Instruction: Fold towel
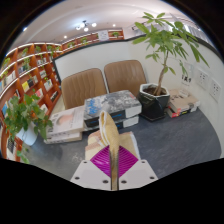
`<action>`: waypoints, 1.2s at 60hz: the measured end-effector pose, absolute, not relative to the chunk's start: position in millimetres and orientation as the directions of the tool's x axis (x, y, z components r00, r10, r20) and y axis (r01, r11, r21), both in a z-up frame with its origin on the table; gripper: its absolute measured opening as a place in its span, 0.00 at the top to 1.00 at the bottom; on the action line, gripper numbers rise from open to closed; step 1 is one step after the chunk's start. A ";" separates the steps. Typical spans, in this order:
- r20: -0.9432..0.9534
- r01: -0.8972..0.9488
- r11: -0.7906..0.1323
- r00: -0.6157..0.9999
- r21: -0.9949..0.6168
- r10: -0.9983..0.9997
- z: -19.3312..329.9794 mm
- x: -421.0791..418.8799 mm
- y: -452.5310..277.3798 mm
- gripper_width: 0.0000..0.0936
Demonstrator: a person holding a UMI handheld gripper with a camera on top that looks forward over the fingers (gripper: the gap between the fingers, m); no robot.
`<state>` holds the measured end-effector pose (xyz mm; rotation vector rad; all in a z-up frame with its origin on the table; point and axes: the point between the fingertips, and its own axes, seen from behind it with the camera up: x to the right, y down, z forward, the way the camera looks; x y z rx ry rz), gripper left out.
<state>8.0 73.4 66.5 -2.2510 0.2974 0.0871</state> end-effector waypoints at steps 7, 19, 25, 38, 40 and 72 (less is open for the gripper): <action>-0.047 -0.167 -0.678 0.980 -0.716 -0.192 23.1 66.4 65.1 0.53; -0.052 -0.132 -0.654 0.989 -0.745 -0.140 48.5 104.1 51.2 0.15; -0.083 -0.120 -0.608 0.993 -0.785 -0.090 99.3 99.9 33.0 0.11; -0.133 -0.076 -0.559 0.989 -0.826 0.063 193.6 58.0 -32.0 0.09; -0.140 -0.075 -0.551 0.987 -0.831 0.077 205.2 50.3 -42.5 0.09; -0.057 -0.002 -0.472 0.993 -0.882 0.103 265.0 11.0 -181.2 0.09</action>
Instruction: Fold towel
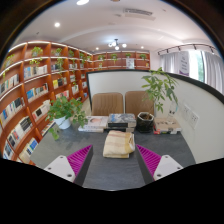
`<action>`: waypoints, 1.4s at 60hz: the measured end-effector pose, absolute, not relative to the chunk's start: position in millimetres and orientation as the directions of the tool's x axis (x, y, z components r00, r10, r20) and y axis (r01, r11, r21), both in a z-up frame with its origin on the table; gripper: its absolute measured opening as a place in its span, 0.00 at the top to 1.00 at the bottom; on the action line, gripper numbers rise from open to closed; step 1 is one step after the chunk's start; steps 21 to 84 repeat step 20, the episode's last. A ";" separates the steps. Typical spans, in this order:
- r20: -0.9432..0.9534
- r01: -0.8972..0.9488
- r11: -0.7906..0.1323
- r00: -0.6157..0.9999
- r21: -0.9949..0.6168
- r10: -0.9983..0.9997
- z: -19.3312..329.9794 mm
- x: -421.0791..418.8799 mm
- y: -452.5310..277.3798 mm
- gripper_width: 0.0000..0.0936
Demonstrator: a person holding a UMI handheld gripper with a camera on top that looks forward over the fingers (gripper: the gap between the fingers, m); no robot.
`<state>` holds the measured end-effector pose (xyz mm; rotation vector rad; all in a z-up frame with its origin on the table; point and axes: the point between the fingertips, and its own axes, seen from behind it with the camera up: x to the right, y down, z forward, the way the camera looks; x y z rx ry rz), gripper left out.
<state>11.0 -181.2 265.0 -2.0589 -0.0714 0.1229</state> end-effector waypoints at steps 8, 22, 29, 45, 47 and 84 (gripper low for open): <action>-0.039 0.011 -0.468 0.995 -0.884 0.097 264.6 8.6 -209.0 0.09; -0.036 0.011 -0.468 0.995 -0.884 0.091 261.6 2.9 -233.8 0.09; -0.036 0.011 -0.468 0.995 -0.884 0.091 261.6 2.9 -233.8 0.09; -0.036 0.011 -0.468 0.995 -0.884 0.091 261.6 2.9 -233.8 0.09; -0.036 0.011 -0.468 0.995 -0.884 0.091 261.6 2.9 -233.8 0.09; -0.036 0.011 -0.468 0.995 -0.884 0.091 261.6 2.9 -233.8 0.09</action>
